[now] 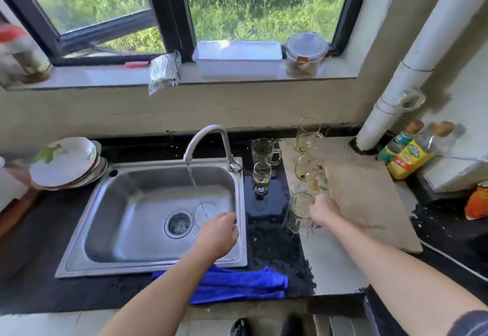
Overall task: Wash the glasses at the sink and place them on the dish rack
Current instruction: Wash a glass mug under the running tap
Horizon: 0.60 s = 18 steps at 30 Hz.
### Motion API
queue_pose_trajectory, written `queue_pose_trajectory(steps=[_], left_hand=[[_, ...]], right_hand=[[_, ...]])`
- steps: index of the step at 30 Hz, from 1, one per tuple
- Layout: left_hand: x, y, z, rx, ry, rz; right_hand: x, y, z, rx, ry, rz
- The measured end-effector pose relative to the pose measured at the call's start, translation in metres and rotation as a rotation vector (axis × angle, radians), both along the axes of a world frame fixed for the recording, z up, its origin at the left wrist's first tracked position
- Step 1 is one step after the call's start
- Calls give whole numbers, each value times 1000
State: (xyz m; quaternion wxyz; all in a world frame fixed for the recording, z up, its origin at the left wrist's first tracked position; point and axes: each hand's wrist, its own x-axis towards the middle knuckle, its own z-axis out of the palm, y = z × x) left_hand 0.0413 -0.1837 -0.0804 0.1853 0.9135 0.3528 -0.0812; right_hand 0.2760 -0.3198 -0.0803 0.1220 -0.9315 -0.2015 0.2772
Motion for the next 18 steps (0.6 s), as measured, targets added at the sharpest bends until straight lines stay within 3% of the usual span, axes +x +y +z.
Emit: queue_pose_trajectory(steps=[6, 10, 14, 18], left_hand=[[3, 33, -6, -38, 15, 143], [-8, 53, -14, -124, 33, 331], [-38, 67, -21, -250, 21, 516], [-67, 90, -27, -374, -38, 665]], right_hand=[[-2, 35, 29, 15, -31, 285], [-22, 88, 42, 146, 111, 470], [-60, 140, 38, 278, 332, 450], [-88, 188, 22, 250, 518, 331]])
